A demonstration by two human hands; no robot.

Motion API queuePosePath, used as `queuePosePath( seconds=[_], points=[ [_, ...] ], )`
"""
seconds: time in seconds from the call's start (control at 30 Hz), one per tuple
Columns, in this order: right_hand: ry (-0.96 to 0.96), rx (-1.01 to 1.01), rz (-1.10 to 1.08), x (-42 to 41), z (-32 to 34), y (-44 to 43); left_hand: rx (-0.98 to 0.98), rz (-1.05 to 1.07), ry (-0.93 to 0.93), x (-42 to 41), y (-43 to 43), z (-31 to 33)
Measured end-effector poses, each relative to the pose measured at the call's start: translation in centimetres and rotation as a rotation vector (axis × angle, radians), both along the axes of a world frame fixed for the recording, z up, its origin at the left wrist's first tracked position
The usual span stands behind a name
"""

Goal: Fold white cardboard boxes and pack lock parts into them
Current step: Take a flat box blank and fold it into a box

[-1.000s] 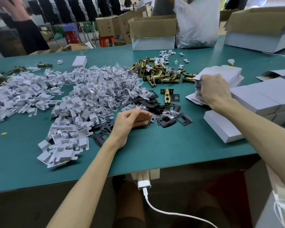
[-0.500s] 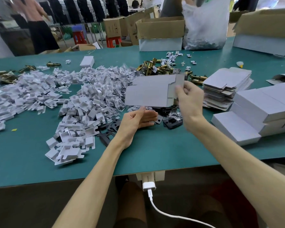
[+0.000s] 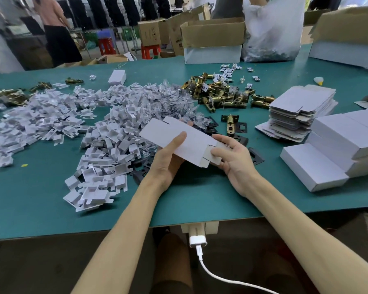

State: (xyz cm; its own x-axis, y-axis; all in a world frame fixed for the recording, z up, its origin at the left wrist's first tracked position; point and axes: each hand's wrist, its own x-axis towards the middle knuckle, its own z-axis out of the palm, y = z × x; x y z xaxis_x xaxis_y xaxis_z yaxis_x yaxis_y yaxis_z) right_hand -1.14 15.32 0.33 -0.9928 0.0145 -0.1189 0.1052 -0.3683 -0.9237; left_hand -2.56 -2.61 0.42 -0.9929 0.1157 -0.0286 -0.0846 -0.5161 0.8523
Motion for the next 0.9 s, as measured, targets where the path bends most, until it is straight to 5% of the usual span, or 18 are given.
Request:
queuePosePath(
  seconds=[0.13,0.33,0.9],
  points=[
    [0.033,0.002,0.022,0.2,-0.4,0.0,0.024,-0.197,0.131,0.2,-0.7,0.2],
    [0.069,0.037,0.011,0.3,-0.6,-0.2,0.023,-0.226,0.224,0.3,-1.0,0.0],
    [0.162,0.141,-0.035,0.4,-1.2,-0.6,0.015,-0.101,0.087,0.7,-0.8,0.2]
  ],
)
